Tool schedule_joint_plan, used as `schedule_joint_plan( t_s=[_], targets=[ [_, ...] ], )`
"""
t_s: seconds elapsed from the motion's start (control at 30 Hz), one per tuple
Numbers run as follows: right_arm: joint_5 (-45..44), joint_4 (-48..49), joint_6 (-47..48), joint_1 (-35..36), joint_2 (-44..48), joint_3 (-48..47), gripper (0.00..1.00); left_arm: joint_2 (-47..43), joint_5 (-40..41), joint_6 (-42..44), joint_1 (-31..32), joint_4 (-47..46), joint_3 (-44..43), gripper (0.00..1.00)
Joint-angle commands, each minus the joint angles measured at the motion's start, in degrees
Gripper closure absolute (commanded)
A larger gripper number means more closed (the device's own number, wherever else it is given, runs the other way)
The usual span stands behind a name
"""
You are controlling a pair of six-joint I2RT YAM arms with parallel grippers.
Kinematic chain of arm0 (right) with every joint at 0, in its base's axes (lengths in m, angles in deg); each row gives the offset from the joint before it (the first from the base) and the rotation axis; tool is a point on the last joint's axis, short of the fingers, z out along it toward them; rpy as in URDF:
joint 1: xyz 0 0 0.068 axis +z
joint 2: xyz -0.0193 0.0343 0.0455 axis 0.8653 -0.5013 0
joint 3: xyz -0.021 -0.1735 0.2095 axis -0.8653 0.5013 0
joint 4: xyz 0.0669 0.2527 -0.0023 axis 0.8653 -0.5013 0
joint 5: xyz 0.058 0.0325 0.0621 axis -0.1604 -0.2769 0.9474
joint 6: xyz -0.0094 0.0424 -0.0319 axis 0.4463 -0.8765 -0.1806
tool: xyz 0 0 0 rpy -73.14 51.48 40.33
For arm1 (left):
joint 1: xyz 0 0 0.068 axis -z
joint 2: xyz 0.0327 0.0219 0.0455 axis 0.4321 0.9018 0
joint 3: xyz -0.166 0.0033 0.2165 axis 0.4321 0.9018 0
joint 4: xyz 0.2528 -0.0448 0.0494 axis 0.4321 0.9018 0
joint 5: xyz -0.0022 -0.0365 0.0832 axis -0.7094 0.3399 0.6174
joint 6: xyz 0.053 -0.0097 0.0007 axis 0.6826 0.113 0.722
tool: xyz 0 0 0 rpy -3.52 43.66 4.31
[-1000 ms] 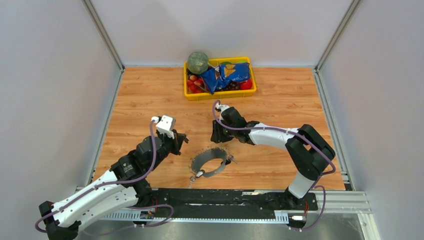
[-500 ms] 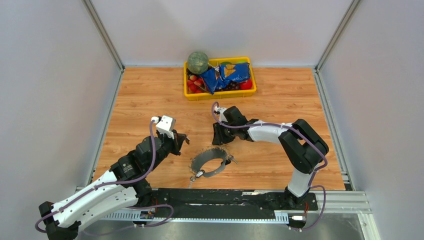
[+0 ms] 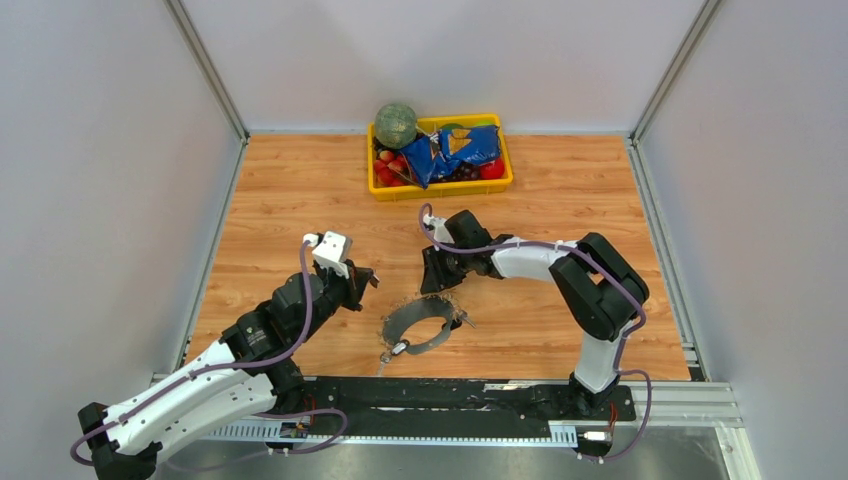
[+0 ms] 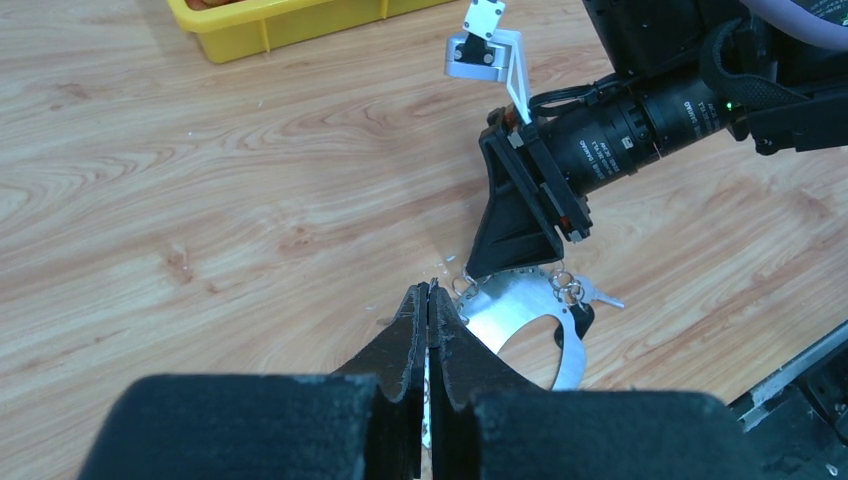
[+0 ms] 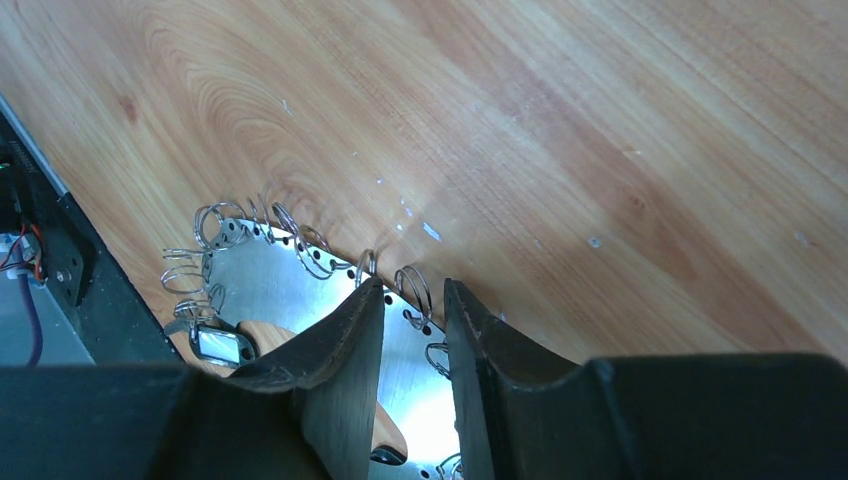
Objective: Put the keys on the keyring
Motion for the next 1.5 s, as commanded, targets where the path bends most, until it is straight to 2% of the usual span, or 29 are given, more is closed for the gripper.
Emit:
schedule_joint_plan(
  t_s=[0.0, 0.5, 0.9, 1.2, 1.47],
  targets=[
    [3.33, -0.47, 1.59, -0.35, -1.51, -2.47, 0.66, 0.03, -0.41, 0.3, -0.31, -2.39, 0.08, 1.0],
    [3.61, -1.28, 0.95, -0.7, 0.56, -1.89, 1.0, 0.51, -0.09, 0.3, -0.34, -2.63, 0.22, 1.0],
    [3.79, 0.77, 0.69, -0.61, 11.6, 1.76, 1.0, -2.74, -1.85, -0.02, -0.35, -3.71, 0.09, 1.0],
    [6.79, 1.21, 2.19, 0.82, 22.84, 3.87, 1.0, -5.48, -8.29, -0.71, -0.38, -5.84, -0.93, 0.99],
    [10.61, 1.22, 3.99, 2.56, 34.75, 3.16, 1.0, -6.79, -14.96, 1.09, -0.38, -7.7, -4.83, 0.91]
  ],
)
